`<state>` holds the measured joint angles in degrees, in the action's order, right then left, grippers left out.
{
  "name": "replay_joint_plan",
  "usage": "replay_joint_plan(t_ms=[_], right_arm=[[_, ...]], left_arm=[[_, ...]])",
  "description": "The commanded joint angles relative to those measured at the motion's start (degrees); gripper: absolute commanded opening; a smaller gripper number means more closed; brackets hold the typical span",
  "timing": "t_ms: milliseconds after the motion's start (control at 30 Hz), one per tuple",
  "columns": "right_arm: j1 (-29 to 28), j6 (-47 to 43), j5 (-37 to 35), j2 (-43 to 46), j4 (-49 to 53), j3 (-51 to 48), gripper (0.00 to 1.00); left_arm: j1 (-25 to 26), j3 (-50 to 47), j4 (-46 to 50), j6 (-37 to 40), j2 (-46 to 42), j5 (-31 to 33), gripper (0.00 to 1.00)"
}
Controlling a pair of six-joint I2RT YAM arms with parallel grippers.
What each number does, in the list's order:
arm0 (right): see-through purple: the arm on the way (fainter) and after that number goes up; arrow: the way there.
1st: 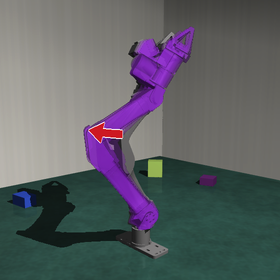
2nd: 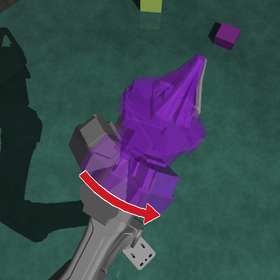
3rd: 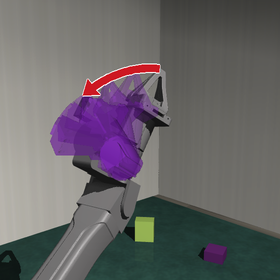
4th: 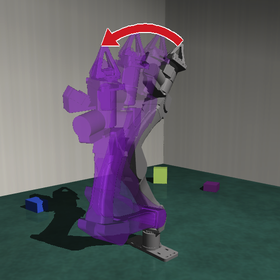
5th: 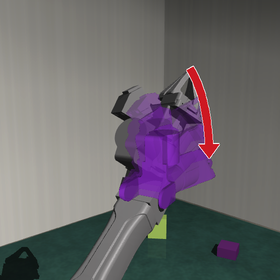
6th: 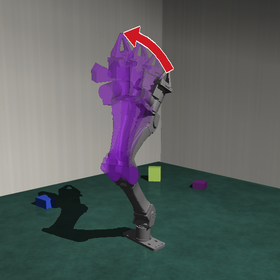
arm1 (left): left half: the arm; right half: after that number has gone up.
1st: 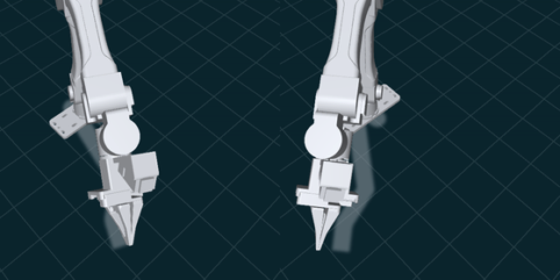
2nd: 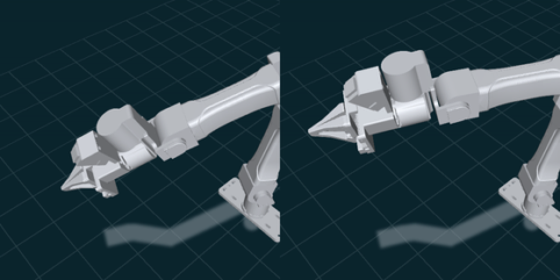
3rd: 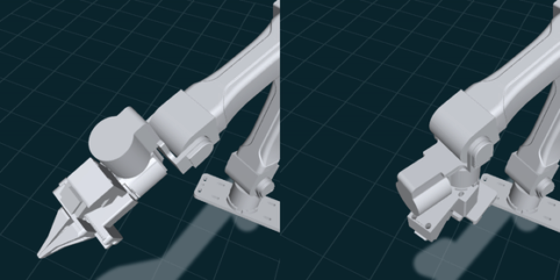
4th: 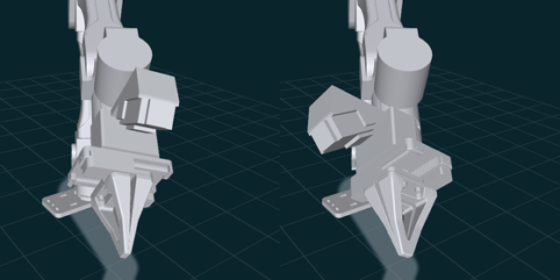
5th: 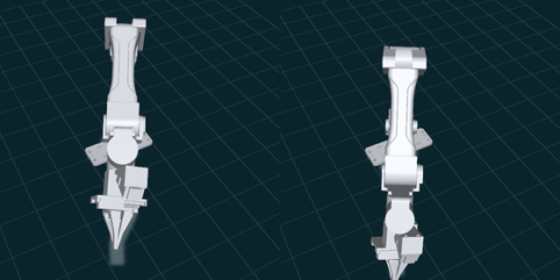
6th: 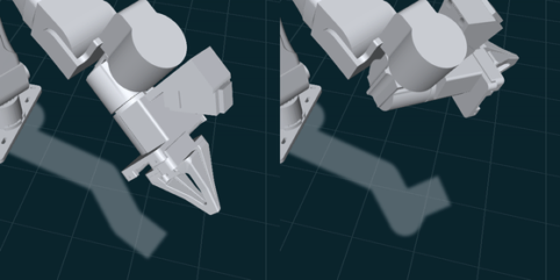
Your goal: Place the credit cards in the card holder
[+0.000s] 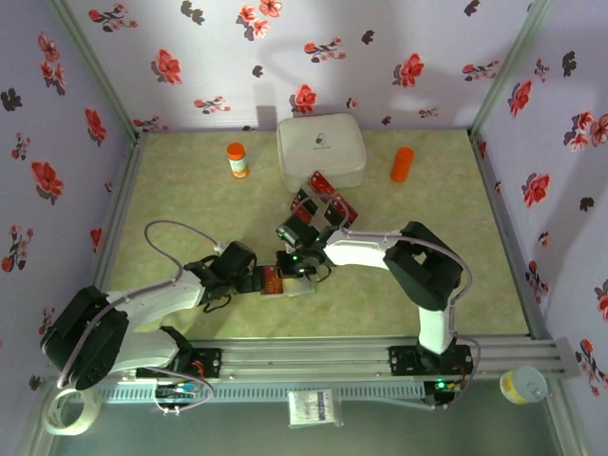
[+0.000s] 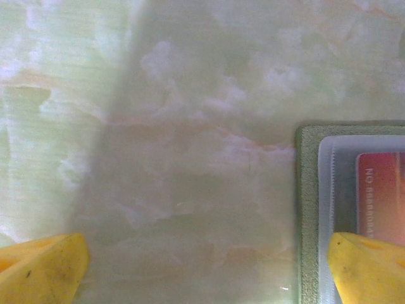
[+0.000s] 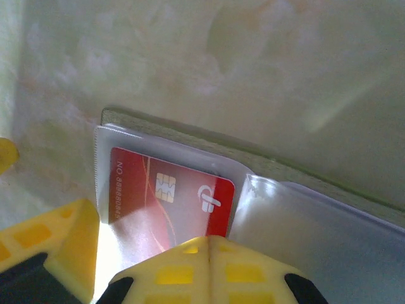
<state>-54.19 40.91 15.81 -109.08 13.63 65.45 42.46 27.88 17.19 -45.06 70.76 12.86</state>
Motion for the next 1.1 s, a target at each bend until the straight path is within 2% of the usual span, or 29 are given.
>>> replay_joint_plan(t_ms=[0,367,1067], right_arm=[[-0.8,0.3,0.5,-1.4,1.2,1.3,0.03],[-0.6,1.1,-3.7,6.1,1.6,-2.2,0.05],[-1.8,2.9,-0.3,0.5,-2.4,-2.3,0.03]], left_arm=[[-1.0,-2.3,0.5,0.6,1.2,0.5,0.99],[-1.2,-2.3,1.3,0.9,0.4,0.4,0.99],[-2.1,-2.6,0.6,1.4,1.0,-0.2,0.99]])
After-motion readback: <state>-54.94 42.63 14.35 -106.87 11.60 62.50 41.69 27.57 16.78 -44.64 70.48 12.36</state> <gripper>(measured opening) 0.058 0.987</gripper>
